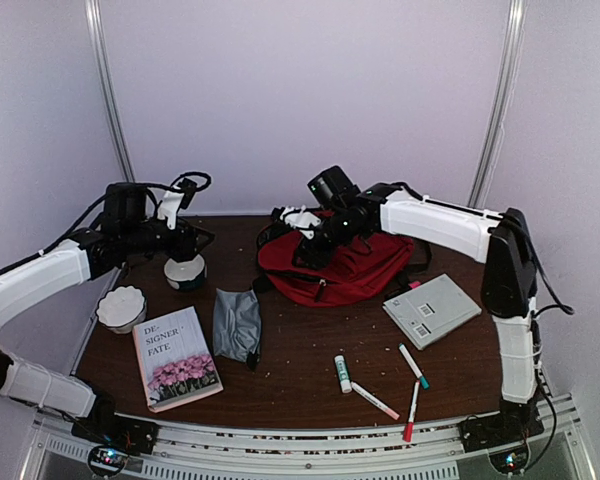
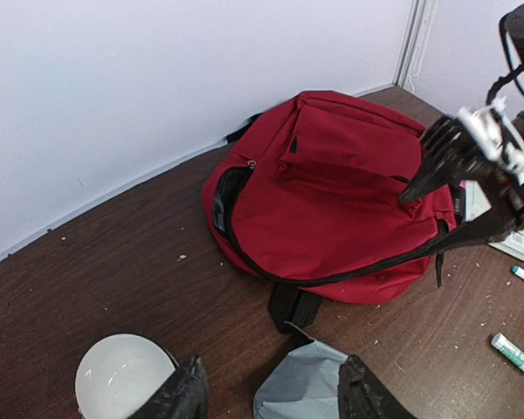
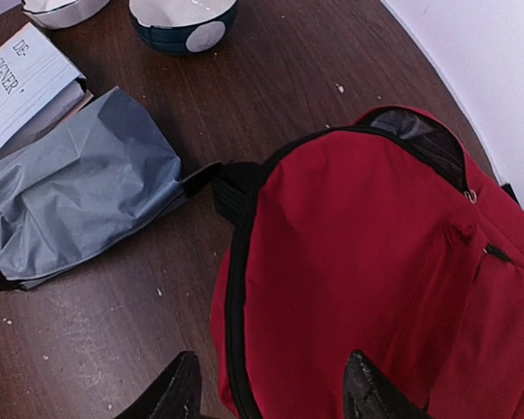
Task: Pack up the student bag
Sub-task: Pick up the largest pocket of the bag from the student bag.
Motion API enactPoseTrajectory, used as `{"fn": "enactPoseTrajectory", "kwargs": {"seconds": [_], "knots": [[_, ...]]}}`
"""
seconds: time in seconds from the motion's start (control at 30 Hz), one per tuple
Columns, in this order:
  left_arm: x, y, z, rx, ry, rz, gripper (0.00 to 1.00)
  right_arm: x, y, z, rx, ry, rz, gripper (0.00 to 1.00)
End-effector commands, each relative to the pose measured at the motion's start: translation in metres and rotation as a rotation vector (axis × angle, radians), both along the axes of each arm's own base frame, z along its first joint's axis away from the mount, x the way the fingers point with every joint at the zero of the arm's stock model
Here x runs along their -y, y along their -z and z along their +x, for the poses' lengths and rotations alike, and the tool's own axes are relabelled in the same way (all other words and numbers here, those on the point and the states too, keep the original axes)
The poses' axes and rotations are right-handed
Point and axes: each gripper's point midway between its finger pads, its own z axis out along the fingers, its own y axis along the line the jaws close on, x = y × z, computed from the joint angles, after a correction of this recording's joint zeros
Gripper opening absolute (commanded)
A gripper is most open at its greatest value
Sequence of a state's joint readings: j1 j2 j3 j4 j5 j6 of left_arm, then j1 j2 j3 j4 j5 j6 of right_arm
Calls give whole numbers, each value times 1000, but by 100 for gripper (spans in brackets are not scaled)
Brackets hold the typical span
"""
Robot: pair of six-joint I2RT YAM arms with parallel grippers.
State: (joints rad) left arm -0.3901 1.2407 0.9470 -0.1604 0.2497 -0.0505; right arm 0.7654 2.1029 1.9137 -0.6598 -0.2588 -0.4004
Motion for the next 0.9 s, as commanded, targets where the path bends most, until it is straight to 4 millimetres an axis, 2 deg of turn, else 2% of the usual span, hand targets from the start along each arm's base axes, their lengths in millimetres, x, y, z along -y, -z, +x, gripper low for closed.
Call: {"fn": "enactPoseTrajectory", "kwargs": {"seconds": [0.0,0.17,0.3,0.37,0.47,0.53,0.67,0.8,0.83,0.87], "knots": [[5,-35,-3,86,33,-31,52,-14,28,2,17,-31,-144,57],[1,-43,-7,121,17,-25,52,-19,45,26,91,59,-199,59],[2,-46,-8,125,21,-34,53,-14,54,42,128,133,-233,56],[3,-44,-9,123,24,-32,53,-13,58,45,137,149,-244,48],[4,-42,-8,121,22,-26,53,-12,59,47,140,162,-234,24],[5,-40,-8,119,23,-18,53,-16,47,44,139,156,-195,15],[10,-35,-9,122,40,2,53,-18,7,29,172,107,-86,5],[19,-38,-22,199,91,40,53,-12,-42,5,248,4,3,1],[21,-40,-27,237,102,44,56,-7,-64,-4,289,-23,33,0],[23,-41,-32,276,107,44,60,-3,-72,-12,310,-45,45,0]]}}
